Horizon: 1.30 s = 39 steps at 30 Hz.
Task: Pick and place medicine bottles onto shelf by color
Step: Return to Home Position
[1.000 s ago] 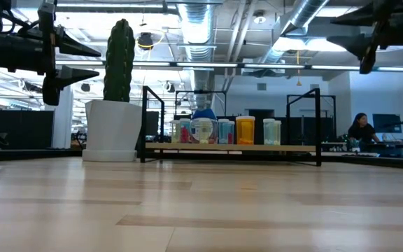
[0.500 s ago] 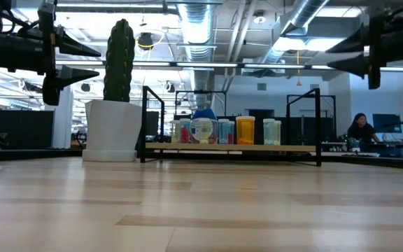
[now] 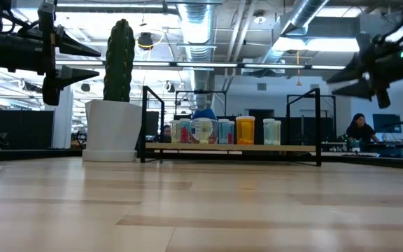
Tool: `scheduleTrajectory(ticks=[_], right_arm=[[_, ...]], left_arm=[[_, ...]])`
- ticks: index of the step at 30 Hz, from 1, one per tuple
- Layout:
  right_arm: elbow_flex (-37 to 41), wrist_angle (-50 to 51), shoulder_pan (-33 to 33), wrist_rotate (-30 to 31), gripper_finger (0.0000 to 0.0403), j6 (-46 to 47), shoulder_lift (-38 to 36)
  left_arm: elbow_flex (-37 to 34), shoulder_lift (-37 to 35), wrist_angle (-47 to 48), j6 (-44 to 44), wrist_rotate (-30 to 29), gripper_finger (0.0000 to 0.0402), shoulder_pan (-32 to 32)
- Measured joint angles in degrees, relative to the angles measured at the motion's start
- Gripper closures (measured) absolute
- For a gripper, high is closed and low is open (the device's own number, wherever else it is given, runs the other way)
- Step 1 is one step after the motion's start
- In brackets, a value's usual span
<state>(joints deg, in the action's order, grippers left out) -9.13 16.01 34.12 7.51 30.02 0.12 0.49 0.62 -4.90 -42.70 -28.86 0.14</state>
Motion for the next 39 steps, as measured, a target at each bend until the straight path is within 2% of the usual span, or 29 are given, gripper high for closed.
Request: scheduleTrajectory(ticks=[4,22,39], right_arm=[[3.4,-0.3,0.5,0.0,0.0195,0.1,0.1],[3.4,-0.7,7.0,-0.1,0.0193,0.0,0.0],[3.4,-0.6,6.9,-0.1,0.0194,0.0,0.0]], left_arm=[[0.0,0.0,0.0,0.0,0.0,0.0214,0.0],[0.0,0.0,0.0,0.0,0.0,0.0214,0.0],[0.0,0.0,0.0,0.0,0.0,0.0214,0.0]])
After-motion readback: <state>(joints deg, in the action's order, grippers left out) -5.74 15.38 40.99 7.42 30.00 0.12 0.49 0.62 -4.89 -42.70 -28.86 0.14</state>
